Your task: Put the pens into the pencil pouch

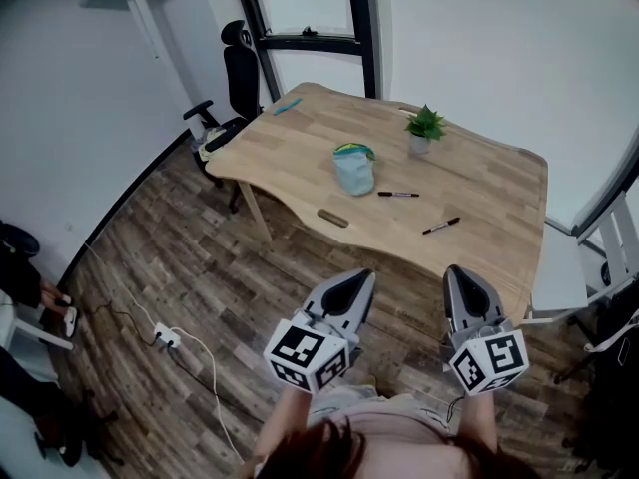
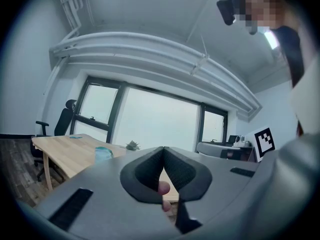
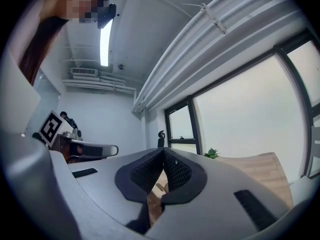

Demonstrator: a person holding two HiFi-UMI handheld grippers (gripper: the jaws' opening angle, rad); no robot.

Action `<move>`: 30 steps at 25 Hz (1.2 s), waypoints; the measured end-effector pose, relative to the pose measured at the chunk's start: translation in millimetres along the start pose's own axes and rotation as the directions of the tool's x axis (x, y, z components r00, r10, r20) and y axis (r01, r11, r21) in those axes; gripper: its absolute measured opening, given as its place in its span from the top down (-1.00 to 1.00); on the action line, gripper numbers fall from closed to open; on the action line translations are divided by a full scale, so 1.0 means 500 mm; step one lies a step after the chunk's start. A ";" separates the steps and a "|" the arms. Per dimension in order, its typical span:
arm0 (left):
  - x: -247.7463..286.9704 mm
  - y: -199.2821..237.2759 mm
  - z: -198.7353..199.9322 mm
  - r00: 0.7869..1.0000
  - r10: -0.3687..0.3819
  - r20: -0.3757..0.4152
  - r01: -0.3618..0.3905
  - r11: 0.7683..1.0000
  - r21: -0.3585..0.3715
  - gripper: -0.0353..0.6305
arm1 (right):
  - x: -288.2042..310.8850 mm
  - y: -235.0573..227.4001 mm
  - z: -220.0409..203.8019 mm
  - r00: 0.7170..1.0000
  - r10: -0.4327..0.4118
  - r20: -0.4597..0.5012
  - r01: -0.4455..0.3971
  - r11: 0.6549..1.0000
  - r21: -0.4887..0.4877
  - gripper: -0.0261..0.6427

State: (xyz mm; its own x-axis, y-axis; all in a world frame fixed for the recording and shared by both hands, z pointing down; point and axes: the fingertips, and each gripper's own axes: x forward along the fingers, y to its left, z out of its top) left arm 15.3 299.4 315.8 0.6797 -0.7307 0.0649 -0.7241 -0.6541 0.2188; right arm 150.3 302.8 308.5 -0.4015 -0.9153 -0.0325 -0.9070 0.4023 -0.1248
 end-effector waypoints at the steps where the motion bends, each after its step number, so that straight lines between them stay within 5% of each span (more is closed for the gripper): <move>1: -0.001 0.011 0.002 1.000 -0.002 -0.001 0.002 1.000 0.004 0.89 | 0.007 0.002 -0.002 1.000 -0.009 -0.002 0.009 1.000 0.009 0.92; 17: 0.045 0.133 -0.039 0.997 -0.049 -0.067 0.046 0.998 -0.043 0.89 | 0.111 -0.036 -0.060 0.991 -0.113 -0.076 0.113 0.994 -0.011 0.92; 30: 0.253 0.305 -0.028 0.996 -0.017 -0.087 0.012 0.998 -0.055 0.89 | 0.323 -0.201 -0.093 0.979 -0.122 -0.163 0.132 0.990 0.052 0.92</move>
State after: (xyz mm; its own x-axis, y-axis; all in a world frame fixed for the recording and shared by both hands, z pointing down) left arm -7.5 109.8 371.2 0.6995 -0.6997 0.1456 -0.7082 -0.6512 0.2728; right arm 170.8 115.4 361.8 -0.3033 -0.9418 0.1449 -0.9441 0.2764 -0.1796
